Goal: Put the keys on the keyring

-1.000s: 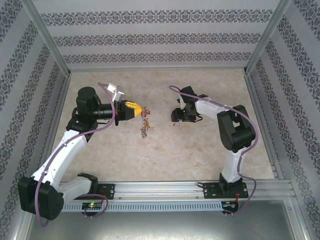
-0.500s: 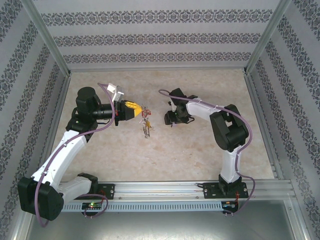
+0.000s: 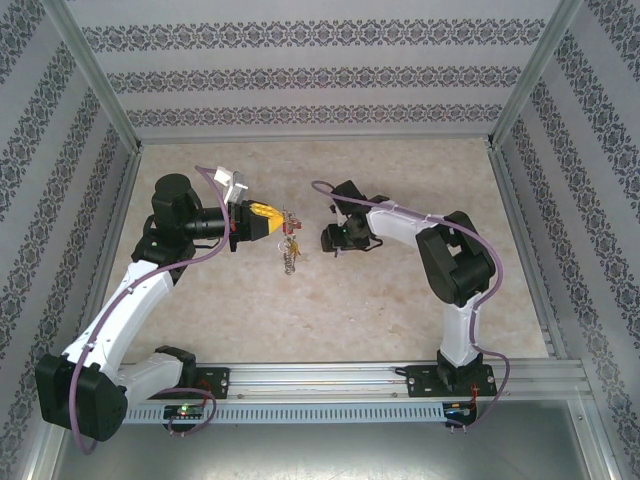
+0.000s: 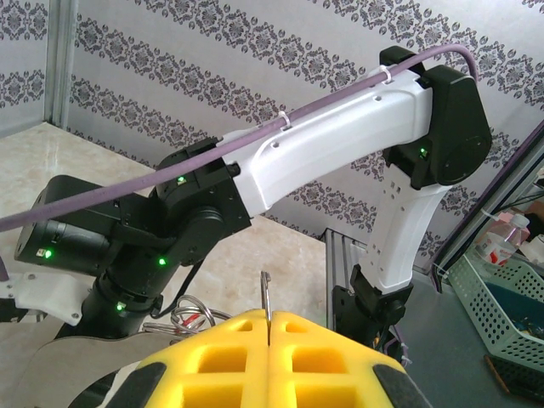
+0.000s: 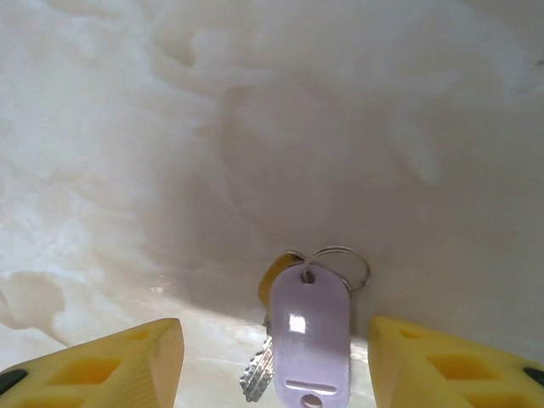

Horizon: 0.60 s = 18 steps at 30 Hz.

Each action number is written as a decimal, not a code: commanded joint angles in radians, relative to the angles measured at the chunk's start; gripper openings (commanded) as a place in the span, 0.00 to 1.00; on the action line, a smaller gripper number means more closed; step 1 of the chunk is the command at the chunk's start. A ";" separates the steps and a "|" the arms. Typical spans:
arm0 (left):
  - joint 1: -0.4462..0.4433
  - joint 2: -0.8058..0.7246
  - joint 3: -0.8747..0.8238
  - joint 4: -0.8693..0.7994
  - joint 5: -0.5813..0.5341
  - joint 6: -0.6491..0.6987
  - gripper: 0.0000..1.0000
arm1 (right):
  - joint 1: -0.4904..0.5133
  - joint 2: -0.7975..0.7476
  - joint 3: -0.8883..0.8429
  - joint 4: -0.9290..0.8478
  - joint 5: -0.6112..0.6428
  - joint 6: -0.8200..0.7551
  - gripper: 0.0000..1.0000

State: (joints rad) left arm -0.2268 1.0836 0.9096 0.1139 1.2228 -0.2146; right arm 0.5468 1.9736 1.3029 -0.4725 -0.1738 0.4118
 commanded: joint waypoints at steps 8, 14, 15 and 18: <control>0.010 -0.007 -0.003 0.056 0.020 0.010 0.00 | 0.056 -0.052 -0.042 0.010 -0.092 0.055 0.57; 0.010 -0.006 -0.003 0.050 0.018 0.015 0.00 | 0.039 -0.040 0.052 -0.110 -0.019 -0.053 0.57; 0.010 -0.007 -0.003 0.046 0.018 0.017 0.00 | 0.027 -0.032 0.070 -0.128 -0.016 -0.077 0.57; 0.010 -0.007 0.000 0.038 0.017 0.025 0.00 | -0.011 0.008 0.134 -0.179 -0.034 -0.138 0.56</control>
State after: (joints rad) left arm -0.2268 1.0836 0.9096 0.1139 1.2224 -0.2134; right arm 0.5732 1.9533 1.3685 -0.5743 -0.2218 0.3599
